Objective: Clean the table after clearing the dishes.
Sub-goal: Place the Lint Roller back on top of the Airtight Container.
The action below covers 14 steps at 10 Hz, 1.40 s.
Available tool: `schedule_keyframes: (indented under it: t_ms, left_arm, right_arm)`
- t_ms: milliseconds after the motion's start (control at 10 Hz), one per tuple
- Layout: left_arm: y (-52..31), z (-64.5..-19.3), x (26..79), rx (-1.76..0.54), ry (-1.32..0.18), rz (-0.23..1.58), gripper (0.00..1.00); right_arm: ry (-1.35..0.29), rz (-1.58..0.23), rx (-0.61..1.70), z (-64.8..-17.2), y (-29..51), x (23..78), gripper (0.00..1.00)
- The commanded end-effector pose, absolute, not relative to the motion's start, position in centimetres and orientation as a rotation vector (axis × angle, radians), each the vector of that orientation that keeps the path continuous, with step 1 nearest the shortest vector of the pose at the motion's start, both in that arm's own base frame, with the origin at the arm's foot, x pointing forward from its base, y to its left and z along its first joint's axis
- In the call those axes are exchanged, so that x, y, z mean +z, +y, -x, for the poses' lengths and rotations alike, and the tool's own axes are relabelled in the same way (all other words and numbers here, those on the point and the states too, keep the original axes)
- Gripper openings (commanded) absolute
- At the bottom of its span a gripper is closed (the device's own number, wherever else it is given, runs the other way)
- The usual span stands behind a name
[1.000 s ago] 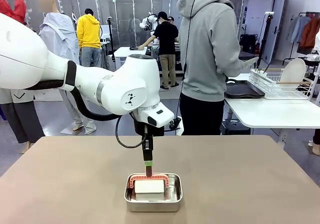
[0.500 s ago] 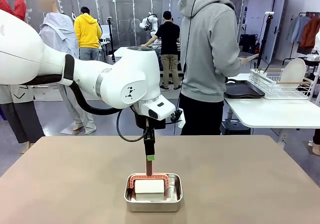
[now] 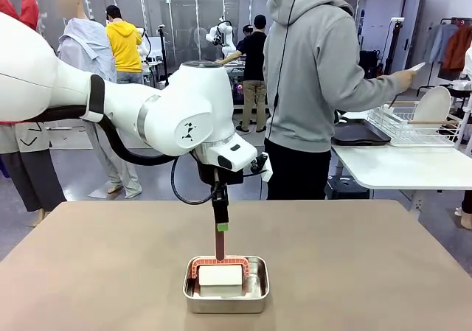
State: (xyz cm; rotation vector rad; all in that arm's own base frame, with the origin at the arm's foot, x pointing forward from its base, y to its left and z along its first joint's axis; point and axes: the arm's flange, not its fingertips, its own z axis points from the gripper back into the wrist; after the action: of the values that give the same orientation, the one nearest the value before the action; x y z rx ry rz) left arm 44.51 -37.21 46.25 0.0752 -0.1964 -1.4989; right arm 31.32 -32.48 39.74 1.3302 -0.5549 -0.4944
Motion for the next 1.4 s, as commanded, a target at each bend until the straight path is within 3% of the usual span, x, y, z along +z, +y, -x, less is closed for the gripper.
schedule_keyframes:
  t_ms: [0, 800, 900, 1200, 1300]
  left_arm:
    - [-37.3, -44.4, 46.1, -1.508, -0.188, -0.076, 1.0]
    - [-37.3, -44.5, 45.8, -1.501, -0.188, -0.072, 1.0]
    - [-37.1, -46.7, 47.5, -1.411, -0.196, -0.084, 1.0]
    - [-29.2, -48.6, 51.0, -1.166, -0.122, 0.098, 1.0]
    - [-25.0, -48.6, 52.0, -1.037, -0.151, 0.239, 1.0]
  right_arm:
    - [-0.548, -1.321, -0.483, -30.9, -32.3, 40.0, 1.0]
    - [-0.548, -1.321, -0.483, -30.9, -32.3, 40.0, 1.0]
    - [-0.548, -1.321, -0.483, -30.9, -32.3, 40.0, 1.0]
    - [-0.548, -1.321, -0.483, -30.9, -32.3, 40.0, 1.0]
    - [-0.548, -1.321, -0.483, -30.9, -32.3, 40.0, 1.0]
